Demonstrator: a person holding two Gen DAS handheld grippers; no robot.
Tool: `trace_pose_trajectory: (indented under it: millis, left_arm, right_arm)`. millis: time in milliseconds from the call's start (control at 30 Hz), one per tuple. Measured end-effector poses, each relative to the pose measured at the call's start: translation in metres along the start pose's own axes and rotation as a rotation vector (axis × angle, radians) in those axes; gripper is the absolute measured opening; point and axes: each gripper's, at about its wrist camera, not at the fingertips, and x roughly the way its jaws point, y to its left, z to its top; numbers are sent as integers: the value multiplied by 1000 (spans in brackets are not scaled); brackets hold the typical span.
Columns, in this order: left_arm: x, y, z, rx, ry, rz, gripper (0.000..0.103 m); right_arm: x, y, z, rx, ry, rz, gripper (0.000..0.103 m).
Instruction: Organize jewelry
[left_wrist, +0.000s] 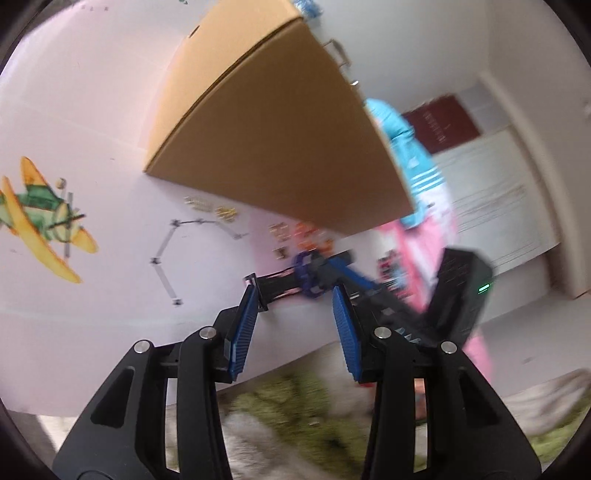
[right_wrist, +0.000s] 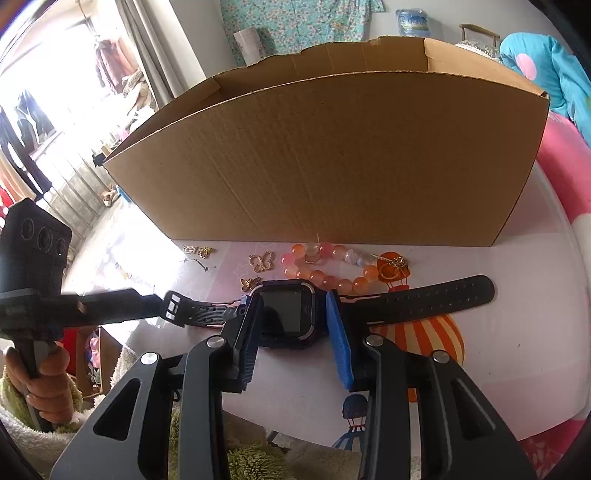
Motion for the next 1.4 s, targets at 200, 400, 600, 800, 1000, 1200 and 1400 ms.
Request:
trace_pose_trajectory:
  millis: [200, 400, 600, 800, 1000, 1200, 1400]
  left_arm:
    - [9, -7, 1, 45, 29, 95, 39]
    - [6, -5, 3, 41, 9, 121, 39]
    - [8, -4, 4, 43, -7, 174, 40]
    - [5, -2, 5, 37, -16, 162, 39]
    - [5, -7, 5, 75, -16, 244, 28]
    - [12, -24, 4, 198, -17, 406, 9]
    - [6, -60, -1, 372, -48, 454, 6]
  right_arm:
    - [0, -1, 2, -1, 0, 3, 34]
    - [1, -2, 2, 0, -7, 6, 34]
    - [1, -5, 2, 9, -11, 19, 34]
    - [0, -6, 0, 12, -14, 20, 34]
    - [-2, -6, -1, 18, -5, 16, 34]
    - [-6, -5, -4, 25, 6, 10, 34]
    - [-10, -4, -9, 35, 21, 20, 34]
